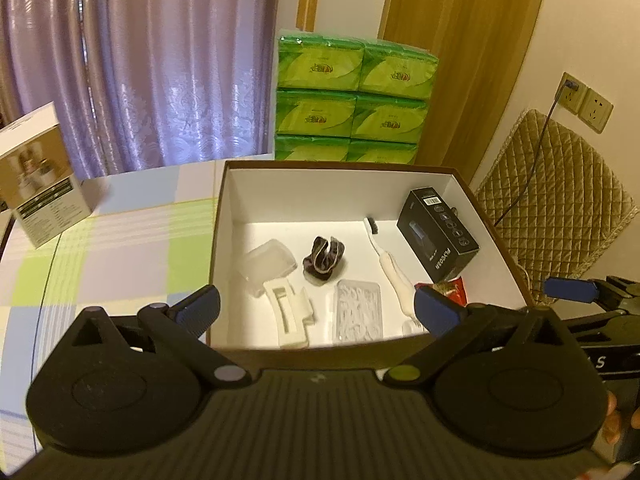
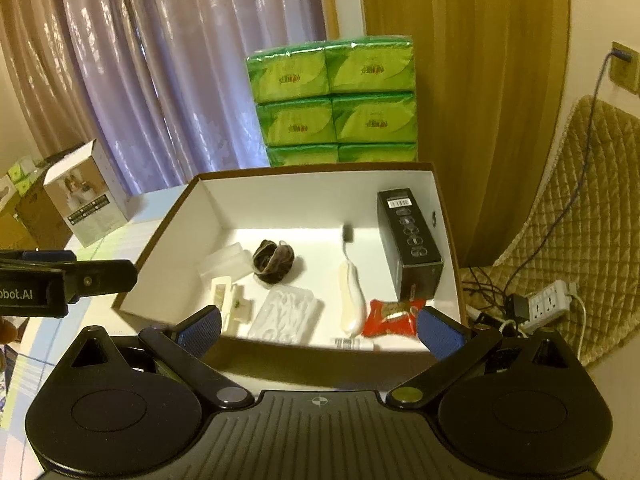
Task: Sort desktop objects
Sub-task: 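Withdraw both tools from the box toward the cotton swabs and lip gel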
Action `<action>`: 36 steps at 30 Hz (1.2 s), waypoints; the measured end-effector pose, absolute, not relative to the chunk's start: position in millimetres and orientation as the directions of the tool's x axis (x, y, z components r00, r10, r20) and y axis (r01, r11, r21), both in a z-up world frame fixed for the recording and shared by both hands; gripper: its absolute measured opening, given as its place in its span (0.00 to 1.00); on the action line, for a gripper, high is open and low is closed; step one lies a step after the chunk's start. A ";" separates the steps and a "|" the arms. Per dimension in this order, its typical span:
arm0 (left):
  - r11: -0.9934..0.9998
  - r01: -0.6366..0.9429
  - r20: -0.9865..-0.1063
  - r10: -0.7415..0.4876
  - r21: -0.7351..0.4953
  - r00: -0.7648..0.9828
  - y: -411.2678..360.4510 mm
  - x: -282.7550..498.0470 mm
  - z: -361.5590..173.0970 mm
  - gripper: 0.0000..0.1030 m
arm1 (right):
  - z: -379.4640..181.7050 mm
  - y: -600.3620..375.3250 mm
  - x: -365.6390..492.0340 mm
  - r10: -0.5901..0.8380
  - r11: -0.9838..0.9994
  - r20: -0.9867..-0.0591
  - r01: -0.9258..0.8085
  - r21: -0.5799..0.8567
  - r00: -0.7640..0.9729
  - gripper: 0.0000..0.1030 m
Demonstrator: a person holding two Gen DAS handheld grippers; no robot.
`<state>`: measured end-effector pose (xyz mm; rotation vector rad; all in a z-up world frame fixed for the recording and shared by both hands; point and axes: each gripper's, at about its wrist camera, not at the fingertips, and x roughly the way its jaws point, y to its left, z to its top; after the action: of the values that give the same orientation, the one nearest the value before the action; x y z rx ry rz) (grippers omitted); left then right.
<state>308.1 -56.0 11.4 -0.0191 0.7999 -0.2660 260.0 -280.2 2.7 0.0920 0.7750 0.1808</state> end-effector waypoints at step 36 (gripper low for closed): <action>0.987 0.149 -0.775 -0.145 -0.066 0.615 -3.1 176.7 -13.3 0.99 | -34.5 -236.7 146.6 0.222 0.974 -0.776 -0.176 0.145 0.591 0.98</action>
<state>176.7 -3.1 -13.3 0.0051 0.8930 -0.1696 146.6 -236.7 -34.5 0.0543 0.9101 0.2319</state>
